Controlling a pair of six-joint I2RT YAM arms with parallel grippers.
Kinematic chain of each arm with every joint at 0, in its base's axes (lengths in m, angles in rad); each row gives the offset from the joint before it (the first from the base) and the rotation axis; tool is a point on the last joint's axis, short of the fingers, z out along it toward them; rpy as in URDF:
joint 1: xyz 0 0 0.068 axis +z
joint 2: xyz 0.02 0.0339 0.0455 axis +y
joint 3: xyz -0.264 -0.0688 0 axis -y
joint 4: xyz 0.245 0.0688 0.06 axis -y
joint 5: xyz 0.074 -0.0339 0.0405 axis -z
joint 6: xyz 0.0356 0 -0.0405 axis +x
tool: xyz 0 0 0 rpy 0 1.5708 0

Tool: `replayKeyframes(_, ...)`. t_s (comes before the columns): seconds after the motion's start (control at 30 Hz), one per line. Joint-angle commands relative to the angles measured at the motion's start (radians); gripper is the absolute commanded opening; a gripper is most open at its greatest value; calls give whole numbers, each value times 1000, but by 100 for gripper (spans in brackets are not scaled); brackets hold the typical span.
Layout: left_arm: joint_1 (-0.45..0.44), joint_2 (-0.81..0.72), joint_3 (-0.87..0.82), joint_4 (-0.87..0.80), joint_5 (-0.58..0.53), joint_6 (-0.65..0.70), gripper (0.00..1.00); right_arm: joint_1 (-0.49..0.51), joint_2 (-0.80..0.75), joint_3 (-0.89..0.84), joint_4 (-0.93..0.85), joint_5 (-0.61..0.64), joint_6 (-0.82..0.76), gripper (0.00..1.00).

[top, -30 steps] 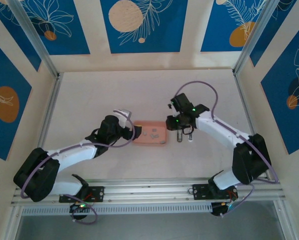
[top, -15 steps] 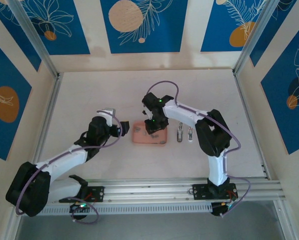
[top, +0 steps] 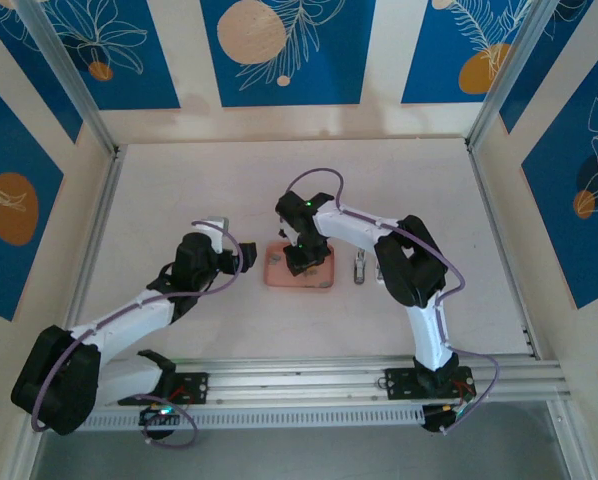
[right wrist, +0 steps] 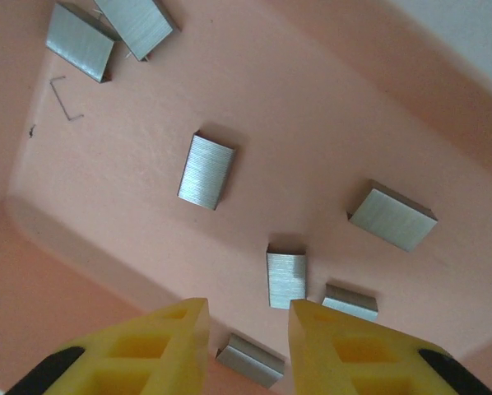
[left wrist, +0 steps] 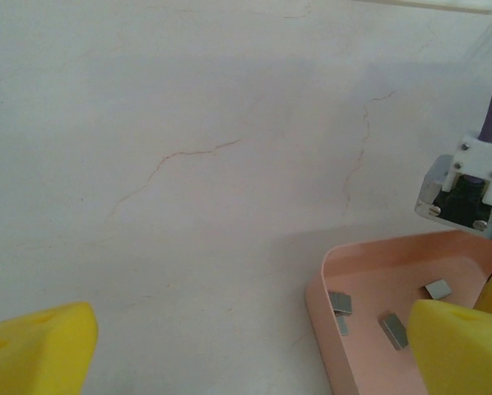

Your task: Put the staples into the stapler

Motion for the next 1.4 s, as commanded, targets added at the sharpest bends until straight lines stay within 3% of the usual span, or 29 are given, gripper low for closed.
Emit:
replayKeyframes(0.0,10,-12,-8,-6,7,0,96,5,27,30,-23,-24,7,31)
replayKeyframes(1.37,11,-17,-13,-3,16,10,96,10,105,79,-57,66,72,32)
